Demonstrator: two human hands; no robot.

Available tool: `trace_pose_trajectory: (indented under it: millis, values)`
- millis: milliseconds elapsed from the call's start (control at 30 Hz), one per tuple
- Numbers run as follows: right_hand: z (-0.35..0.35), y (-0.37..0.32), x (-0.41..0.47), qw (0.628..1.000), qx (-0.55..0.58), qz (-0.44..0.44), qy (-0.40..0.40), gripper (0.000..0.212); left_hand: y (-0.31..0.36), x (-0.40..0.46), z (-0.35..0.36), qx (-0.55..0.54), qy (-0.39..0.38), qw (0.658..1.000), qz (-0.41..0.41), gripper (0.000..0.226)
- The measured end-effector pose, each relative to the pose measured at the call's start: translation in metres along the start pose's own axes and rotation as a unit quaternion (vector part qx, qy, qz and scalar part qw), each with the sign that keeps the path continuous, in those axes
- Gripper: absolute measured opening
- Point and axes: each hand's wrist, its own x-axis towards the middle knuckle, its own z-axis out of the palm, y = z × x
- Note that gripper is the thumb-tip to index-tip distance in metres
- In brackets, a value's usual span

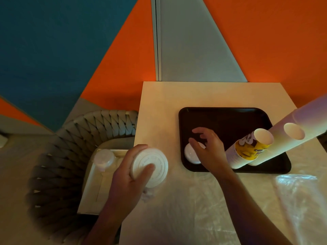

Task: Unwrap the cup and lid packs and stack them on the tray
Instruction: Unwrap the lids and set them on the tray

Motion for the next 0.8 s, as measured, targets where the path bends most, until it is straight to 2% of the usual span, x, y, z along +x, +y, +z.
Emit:
trace_pose_trajectory:
  millis: [233,467,800]
  values:
    - [-0.011,-0.078,-0.035,0.991,0.1,-0.077,-0.038,0.018,0.006,0.001,0.002,0.022,-0.007,0.999,0.046,0.039]
    - [-0.009,-0.099,-0.052,0.986,0.071,-0.128,-0.085,0.023,0.012,-0.002,0.005,0.036,-0.005,0.996,0.078,0.037]
    - [-0.012,-0.108,-0.06,0.98,0.053,-0.148,-0.124,0.021,0.017,-0.008,0.003,0.026,-0.013,0.996,0.081,0.044]
